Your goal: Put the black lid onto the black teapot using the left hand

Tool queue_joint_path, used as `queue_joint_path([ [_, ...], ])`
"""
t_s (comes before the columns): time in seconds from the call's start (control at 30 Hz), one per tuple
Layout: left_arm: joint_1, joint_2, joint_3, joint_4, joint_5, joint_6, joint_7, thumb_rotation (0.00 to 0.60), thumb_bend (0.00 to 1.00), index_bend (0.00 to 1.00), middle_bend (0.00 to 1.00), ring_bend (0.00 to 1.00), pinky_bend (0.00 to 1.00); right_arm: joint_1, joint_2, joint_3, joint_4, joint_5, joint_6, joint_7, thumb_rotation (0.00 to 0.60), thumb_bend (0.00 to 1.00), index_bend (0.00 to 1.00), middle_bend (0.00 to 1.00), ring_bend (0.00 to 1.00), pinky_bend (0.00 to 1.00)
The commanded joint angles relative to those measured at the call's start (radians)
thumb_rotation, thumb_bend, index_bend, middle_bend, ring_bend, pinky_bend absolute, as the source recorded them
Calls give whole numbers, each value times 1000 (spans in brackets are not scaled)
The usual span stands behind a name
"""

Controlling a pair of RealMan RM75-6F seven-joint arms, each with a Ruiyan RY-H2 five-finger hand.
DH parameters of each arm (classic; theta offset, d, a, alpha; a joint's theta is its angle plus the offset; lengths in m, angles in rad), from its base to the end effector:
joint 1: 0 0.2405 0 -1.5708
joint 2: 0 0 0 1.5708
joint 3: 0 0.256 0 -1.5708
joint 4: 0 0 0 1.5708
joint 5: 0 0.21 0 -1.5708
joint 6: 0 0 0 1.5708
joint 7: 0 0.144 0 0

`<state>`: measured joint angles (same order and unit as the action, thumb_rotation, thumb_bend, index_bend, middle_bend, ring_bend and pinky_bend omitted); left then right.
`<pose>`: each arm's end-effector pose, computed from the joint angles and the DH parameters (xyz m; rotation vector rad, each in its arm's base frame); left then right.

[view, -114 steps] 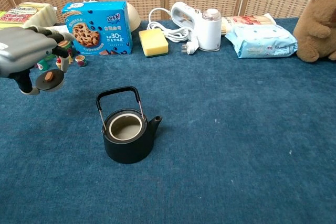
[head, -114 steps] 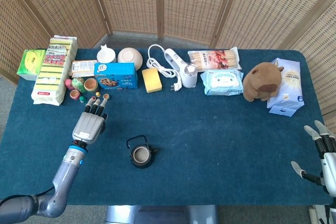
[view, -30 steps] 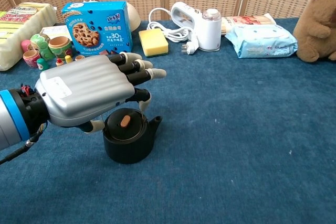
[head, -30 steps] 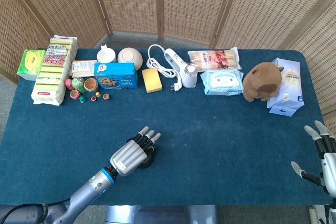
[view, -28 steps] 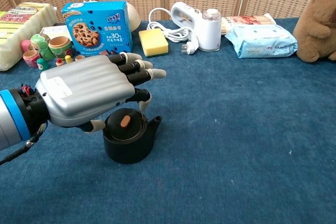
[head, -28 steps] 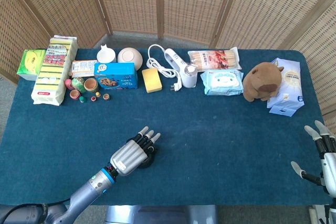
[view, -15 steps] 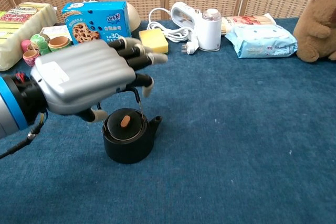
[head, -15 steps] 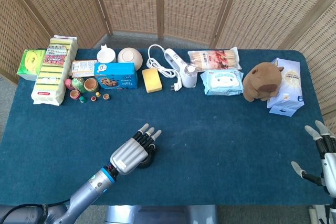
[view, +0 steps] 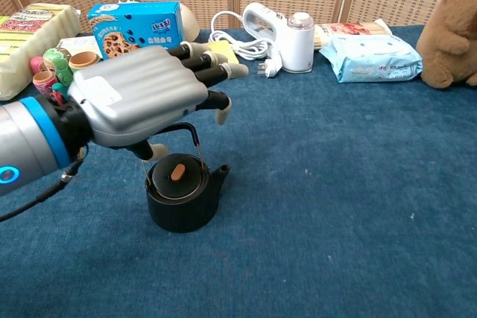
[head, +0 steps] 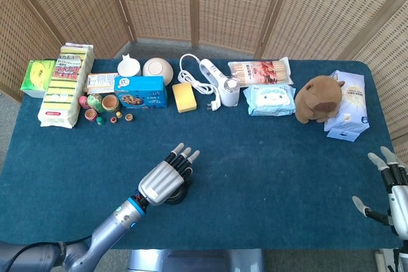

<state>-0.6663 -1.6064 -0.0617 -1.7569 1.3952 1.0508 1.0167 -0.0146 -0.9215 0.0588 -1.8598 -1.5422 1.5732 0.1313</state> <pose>-0.0828 0.2434 -0.0400 -2.1646 -0.2092 -0.8641 -0.2786 -0.1515 0.2076 1.2577 -1.0039 1.0585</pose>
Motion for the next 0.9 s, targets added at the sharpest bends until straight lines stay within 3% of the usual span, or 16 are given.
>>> queue_joint_path([
  [0.03,-10,-30,-4,23,-17,-7,16,600,209,307,0,0,43,1,1,1,0,2,-2,3,600,243,117,0,0,0],
  [0.9,-10,-102,6,73,-47,46,84,600,209,256,0,0,42,-1,6,-1,1,-2,1,14,600,243,117,0,0,0],
])
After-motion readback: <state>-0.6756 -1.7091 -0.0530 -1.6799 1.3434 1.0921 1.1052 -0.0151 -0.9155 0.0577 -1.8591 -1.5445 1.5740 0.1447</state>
